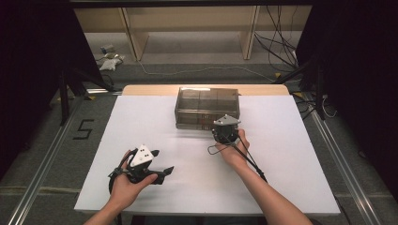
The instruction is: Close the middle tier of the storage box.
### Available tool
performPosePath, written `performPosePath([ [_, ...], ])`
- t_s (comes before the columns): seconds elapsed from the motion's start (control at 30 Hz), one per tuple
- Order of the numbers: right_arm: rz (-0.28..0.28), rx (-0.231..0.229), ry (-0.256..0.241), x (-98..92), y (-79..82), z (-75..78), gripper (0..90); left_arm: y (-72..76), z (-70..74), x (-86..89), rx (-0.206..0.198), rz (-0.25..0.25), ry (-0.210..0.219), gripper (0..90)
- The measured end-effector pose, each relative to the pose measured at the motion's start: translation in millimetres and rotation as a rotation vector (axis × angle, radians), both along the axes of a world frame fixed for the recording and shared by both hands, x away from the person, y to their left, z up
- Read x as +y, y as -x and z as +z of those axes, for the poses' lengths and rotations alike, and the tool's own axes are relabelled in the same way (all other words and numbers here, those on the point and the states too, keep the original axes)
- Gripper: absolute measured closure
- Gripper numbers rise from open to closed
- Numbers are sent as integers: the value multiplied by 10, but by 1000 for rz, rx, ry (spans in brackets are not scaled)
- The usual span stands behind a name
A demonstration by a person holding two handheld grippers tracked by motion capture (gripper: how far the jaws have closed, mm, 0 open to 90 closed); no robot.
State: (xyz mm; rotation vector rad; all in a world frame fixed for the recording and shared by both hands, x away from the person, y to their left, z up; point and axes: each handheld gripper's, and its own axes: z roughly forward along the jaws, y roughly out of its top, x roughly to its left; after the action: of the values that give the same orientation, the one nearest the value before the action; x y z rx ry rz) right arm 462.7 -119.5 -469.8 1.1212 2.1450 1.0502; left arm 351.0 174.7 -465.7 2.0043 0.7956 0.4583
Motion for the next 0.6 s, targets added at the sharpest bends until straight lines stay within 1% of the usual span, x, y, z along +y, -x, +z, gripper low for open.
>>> performPosePath([
  [0.6, -3, 2, 4, 18, -59, -6, 900, -4, -3, -2, 1, 0, -2, 175],
])
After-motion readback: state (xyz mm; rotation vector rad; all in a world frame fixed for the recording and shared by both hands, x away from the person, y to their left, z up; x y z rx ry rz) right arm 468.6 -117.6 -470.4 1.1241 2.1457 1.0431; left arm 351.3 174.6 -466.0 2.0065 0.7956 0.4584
